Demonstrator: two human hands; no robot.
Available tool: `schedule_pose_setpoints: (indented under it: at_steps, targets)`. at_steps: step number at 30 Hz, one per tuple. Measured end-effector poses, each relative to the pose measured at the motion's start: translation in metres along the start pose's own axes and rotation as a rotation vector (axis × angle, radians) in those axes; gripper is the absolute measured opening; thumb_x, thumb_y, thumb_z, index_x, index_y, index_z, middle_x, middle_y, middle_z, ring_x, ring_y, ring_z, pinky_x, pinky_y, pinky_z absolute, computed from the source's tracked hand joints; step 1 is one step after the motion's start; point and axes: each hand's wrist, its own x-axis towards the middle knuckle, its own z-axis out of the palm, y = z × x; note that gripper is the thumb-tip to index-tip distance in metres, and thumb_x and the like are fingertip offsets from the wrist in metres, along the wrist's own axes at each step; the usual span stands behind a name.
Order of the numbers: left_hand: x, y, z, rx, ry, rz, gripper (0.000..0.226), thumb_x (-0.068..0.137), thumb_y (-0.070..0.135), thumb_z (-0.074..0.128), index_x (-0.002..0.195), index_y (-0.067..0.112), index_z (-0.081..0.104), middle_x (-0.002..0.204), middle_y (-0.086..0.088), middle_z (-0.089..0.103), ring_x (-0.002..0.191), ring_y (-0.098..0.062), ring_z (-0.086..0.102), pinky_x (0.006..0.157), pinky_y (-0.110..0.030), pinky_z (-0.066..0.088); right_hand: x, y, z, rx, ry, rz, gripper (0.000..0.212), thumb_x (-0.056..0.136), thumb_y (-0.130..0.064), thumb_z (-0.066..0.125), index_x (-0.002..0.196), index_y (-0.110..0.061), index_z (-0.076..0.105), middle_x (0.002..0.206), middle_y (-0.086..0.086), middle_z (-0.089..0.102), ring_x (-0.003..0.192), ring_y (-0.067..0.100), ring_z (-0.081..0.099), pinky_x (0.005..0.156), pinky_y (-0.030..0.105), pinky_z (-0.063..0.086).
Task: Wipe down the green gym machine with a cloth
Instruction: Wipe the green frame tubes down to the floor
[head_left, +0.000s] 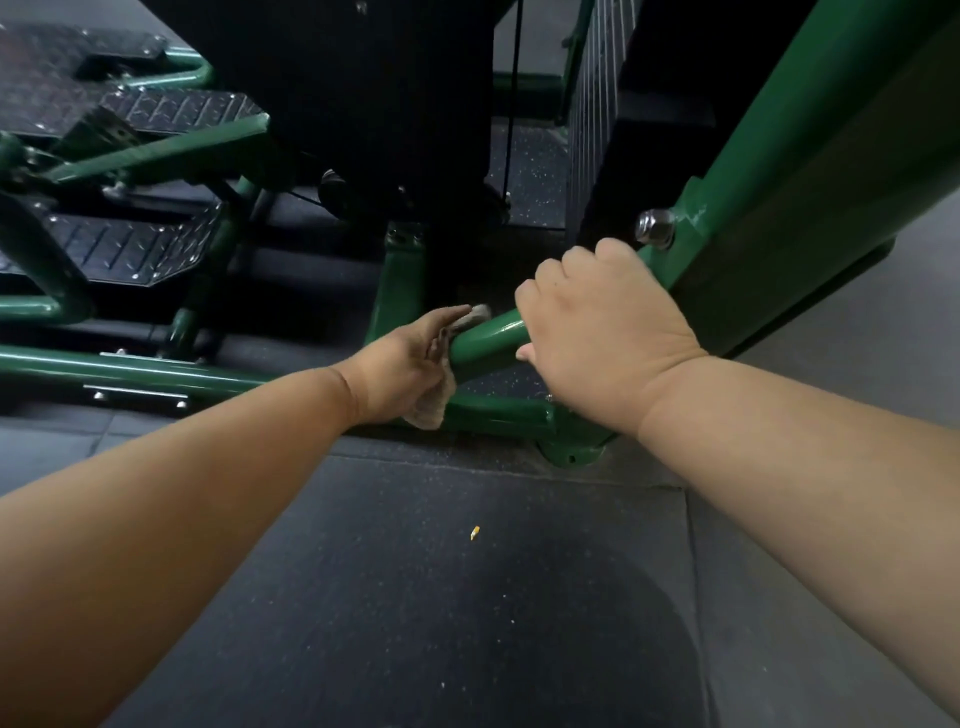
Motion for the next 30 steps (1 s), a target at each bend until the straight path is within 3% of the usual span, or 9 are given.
schedule_pose_setpoints:
  at_steps: [3,6,9,11,13,16,20,27,30]
  targets:
    - [0.01,-0.03,-0.016,0.088,-0.017,-0.234,0.065,0.093,-0.014,0.045,0.144,0.027,0.046,0.115,-0.015,0.071,0.091,-0.026,0.068,0.09,-0.037,0.058,-0.001,0.002,0.002,-0.017,0.011,-0.008,0.036,0.104,-0.052,0.04,0.097,-0.017,0.048,0.084,0.005,0.043,0.076,0.027,0.041,0.073,0.042,0.03]
    - [0.019,-0.061,-0.033,0.188,0.043,-0.349,0.061,0.093,-0.009,0.05,0.145,0.022,0.054,0.098,-0.018,0.076,0.095,-0.042,0.074,0.087,-0.051,0.062,0.0,0.001,0.004,-0.005,0.028,-0.013,0.035,0.103,-0.051,0.041,0.094,-0.018,0.045,0.084,0.004,0.045,0.076,0.026,0.042,0.073,0.041,0.029]
    - [0.022,-0.074,-0.038,0.343,-0.011,-0.354,0.072,0.084,-0.002,0.068,0.145,0.031,0.051,0.108,-0.007,0.075,0.094,-0.033,0.074,0.086,-0.039,0.061,0.0,0.002,0.006,0.015,0.037,-0.016,0.035,0.103,-0.051,0.042,0.096,-0.018,0.05,0.084,0.004,0.047,0.076,0.026,0.044,0.073,0.041,0.029]
    - [0.026,-0.092,-0.039,0.409,-0.047,-0.355,0.057,0.09,0.01,0.068,0.142,0.028,0.052,0.112,-0.001,0.067,0.095,-0.026,0.068,0.084,-0.035,0.059,0.0,0.003,0.005,0.024,0.029,-0.018,0.035,0.103,-0.051,0.043,0.097,-0.017,0.051,0.086,0.004,0.049,0.077,0.027,0.045,0.073,0.041,0.03]
    - [0.023,-0.102,-0.039,0.393,-0.048,-0.369,0.058,0.097,0.03,0.061,0.148,0.004,0.051,0.108,-0.011,0.062,0.085,-0.024,0.066,0.081,-0.039,0.06,0.0,0.002,0.004,0.01,0.025,-0.012,0.036,0.103,-0.051,0.042,0.098,-0.017,0.052,0.087,0.005,0.052,0.078,0.027,0.047,0.074,0.042,0.031]
    - [0.023,-0.11,-0.029,0.549,0.05,-0.378,0.049,0.107,0.017,0.054,0.151,-0.004,0.048,0.117,-0.032,0.06,0.058,-0.011,0.06,0.054,-0.016,0.048,-0.001,0.0,0.004,-0.008,0.025,-0.009,0.035,0.104,-0.05,0.042,0.099,-0.017,0.052,0.087,0.005,0.051,0.076,0.027,0.044,0.073,0.042,0.029]
    - [0.011,-0.106,-0.024,0.636,0.189,-0.376,0.07,0.082,0.027,0.072,0.148,0.033,0.051,0.098,0.0,0.062,0.089,-0.03,0.066,0.075,-0.025,0.042,0.0,0.0,0.005,-0.012,0.033,-0.008,0.034,0.104,-0.05,0.042,0.097,-0.018,0.051,0.084,0.004,0.045,0.074,0.025,0.039,0.071,0.041,0.027]
    - [-0.014,-0.071,0.013,0.546,0.468,-0.068,0.064,0.088,0.032,0.066,0.149,0.04,0.047,0.107,-0.002,0.074,0.097,-0.034,0.069,0.078,-0.032,0.046,-0.001,0.001,0.004,-0.008,0.038,-0.007,0.033,0.102,-0.049,0.043,0.097,-0.017,0.051,0.085,0.005,0.048,0.075,0.026,0.039,0.072,0.042,0.029]
    - [-0.012,-0.054,0.018,0.553,0.468,0.035,0.066,0.086,0.034,0.072,0.147,0.041,0.048,0.112,0.002,0.075,0.101,-0.03,0.07,0.083,-0.033,0.05,-0.002,0.001,0.005,-0.008,0.049,-0.016,0.032,0.103,-0.047,0.041,0.098,-0.017,0.051,0.085,0.005,0.045,0.075,0.026,0.04,0.073,0.041,0.028]
